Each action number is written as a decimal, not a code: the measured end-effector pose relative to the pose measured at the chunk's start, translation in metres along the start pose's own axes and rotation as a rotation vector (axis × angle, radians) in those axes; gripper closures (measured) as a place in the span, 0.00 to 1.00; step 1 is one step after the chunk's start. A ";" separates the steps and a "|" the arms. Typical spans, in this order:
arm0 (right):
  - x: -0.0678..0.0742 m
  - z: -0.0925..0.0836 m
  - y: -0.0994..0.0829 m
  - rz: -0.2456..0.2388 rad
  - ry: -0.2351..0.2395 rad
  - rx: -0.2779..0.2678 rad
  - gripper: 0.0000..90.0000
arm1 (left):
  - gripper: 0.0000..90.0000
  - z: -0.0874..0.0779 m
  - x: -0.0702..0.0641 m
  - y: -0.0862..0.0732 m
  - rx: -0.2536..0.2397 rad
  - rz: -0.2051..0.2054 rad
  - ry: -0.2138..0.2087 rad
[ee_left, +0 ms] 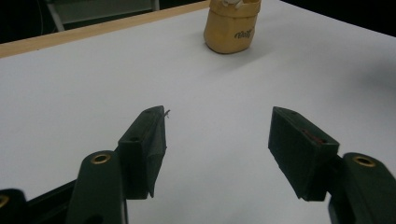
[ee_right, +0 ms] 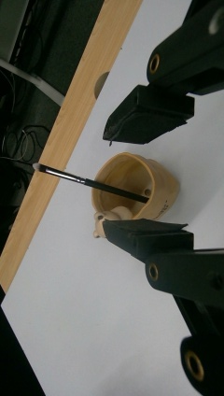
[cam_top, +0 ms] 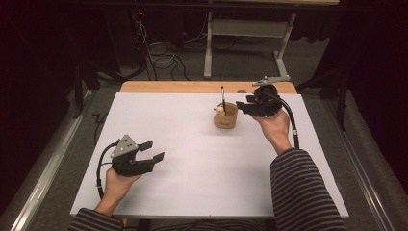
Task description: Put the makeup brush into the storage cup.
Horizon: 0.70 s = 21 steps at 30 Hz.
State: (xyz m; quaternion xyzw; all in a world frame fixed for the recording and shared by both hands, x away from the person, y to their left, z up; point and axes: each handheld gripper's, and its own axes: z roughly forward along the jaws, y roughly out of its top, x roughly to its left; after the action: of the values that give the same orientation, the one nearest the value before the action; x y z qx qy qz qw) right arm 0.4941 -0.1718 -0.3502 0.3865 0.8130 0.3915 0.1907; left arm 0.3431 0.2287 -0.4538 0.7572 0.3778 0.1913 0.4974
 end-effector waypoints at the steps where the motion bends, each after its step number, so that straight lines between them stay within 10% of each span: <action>1: -0.001 -0.001 -0.001 -0.004 -0.002 -0.003 0.57 | 0.41 0.000 0.000 0.000 0.000 0.000 0.000; 21: -0.003 -0.021 -0.016 0.007 0.024 -0.059 0.55 | 0.41 0.000 0.000 0.000 -0.002 -0.002 0.003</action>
State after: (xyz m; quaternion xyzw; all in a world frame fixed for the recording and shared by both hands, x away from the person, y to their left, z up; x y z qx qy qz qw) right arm 0.4755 -0.1905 -0.3500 0.3789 0.8019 0.4207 0.1907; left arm 0.3430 0.2288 -0.4537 0.7560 0.3790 0.1923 0.4978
